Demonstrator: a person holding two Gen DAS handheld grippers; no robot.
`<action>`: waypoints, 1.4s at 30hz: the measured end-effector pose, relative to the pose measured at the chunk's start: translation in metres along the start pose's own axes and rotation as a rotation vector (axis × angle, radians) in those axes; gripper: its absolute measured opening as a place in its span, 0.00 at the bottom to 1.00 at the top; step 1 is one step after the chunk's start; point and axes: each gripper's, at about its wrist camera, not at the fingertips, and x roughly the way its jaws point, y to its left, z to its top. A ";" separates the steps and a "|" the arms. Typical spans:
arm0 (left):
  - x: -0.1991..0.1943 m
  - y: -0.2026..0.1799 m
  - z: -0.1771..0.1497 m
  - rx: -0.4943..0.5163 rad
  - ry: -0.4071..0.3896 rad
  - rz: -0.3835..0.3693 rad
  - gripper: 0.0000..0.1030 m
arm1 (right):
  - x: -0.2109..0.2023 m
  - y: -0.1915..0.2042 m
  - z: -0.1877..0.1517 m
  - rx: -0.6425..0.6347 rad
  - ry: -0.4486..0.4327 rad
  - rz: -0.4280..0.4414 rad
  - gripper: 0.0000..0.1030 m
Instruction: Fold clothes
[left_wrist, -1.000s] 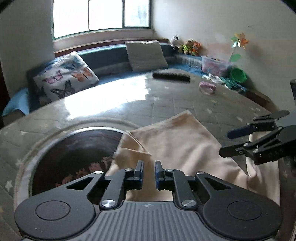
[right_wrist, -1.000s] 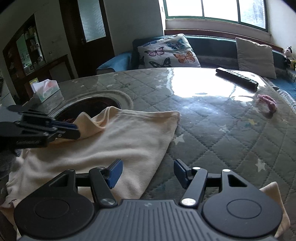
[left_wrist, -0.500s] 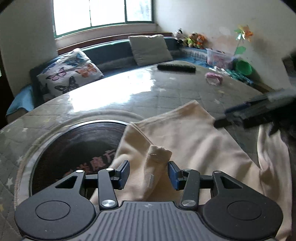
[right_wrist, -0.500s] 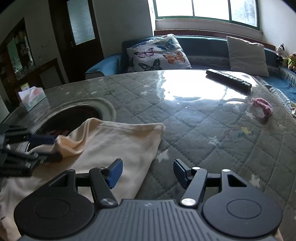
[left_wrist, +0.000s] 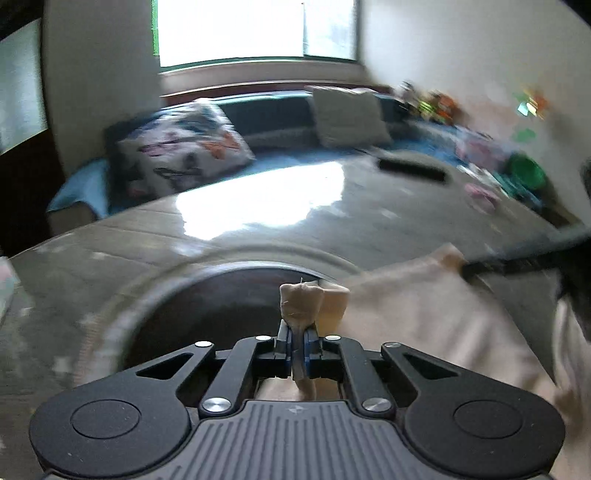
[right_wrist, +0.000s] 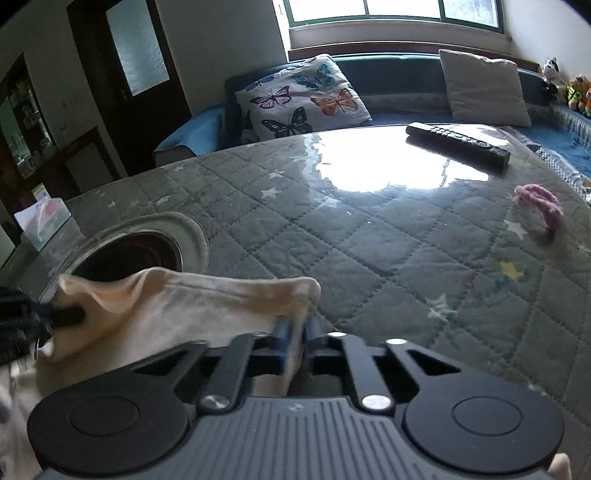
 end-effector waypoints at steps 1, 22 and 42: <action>-0.001 0.010 0.003 -0.023 -0.003 0.015 0.06 | 0.000 0.002 0.003 -0.004 -0.007 -0.002 0.04; 0.047 0.114 0.001 -0.260 0.084 0.194 0.13 | 0.061 0.050 0.059 -0.159 -0.012 -0.061 0.08; -0.023 0.028 -0.045 -0.041 0.121 0.073 0.28 | -0.007 0.118 -0.025 -0.437 0.170 0.141 0.36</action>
